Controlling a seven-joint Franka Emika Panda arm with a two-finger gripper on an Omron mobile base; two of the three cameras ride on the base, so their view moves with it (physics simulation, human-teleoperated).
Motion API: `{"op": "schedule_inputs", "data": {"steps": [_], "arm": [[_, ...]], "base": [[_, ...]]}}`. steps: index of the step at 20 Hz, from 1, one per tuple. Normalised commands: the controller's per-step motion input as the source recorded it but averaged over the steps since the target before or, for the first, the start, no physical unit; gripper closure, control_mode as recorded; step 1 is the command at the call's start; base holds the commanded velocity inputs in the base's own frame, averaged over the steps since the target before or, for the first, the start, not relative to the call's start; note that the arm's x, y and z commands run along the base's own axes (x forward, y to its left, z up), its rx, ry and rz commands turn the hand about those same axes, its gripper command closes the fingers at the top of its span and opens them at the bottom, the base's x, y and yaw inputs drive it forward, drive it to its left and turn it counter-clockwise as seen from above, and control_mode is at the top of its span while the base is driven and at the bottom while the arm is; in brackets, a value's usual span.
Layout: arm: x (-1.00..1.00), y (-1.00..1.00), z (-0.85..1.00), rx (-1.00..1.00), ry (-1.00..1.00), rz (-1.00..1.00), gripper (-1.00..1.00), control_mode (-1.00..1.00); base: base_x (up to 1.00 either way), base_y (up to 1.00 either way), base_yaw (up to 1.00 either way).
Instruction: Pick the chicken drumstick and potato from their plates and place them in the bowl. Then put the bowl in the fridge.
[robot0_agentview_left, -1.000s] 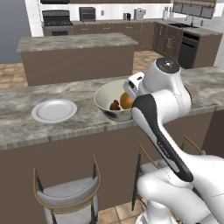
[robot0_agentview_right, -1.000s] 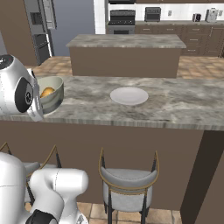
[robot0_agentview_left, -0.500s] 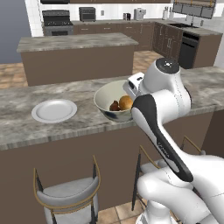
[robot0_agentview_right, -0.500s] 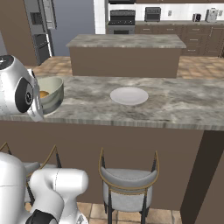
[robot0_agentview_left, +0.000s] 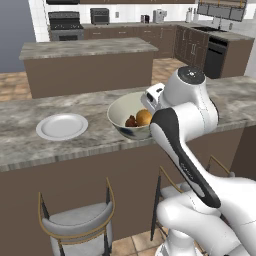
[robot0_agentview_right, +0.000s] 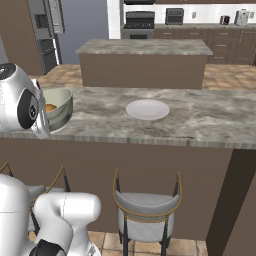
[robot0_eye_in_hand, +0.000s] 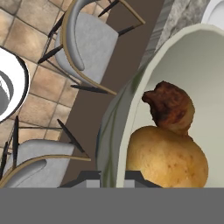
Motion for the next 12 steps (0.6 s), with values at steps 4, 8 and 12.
{"op": "schedule_inputs", "data": {"steps": [4, 8, 12], "arm": [[0.00, 0.00, 0.00, 0.00, 0.00, 0.00, 1.00, 1.00], [0.00, 0.00, 0.00, 0.00, 0.00, 0.00, 1.00, 1.00], [0.00, 0.00, 0.00, 0.00, 0.00, 0.00, 1.00, 1.00]], "base": [[0.00, 0.00, 0.00], [-0.34, -0.07, 0.00], [-0.79, -0.28, 0.00]]}}
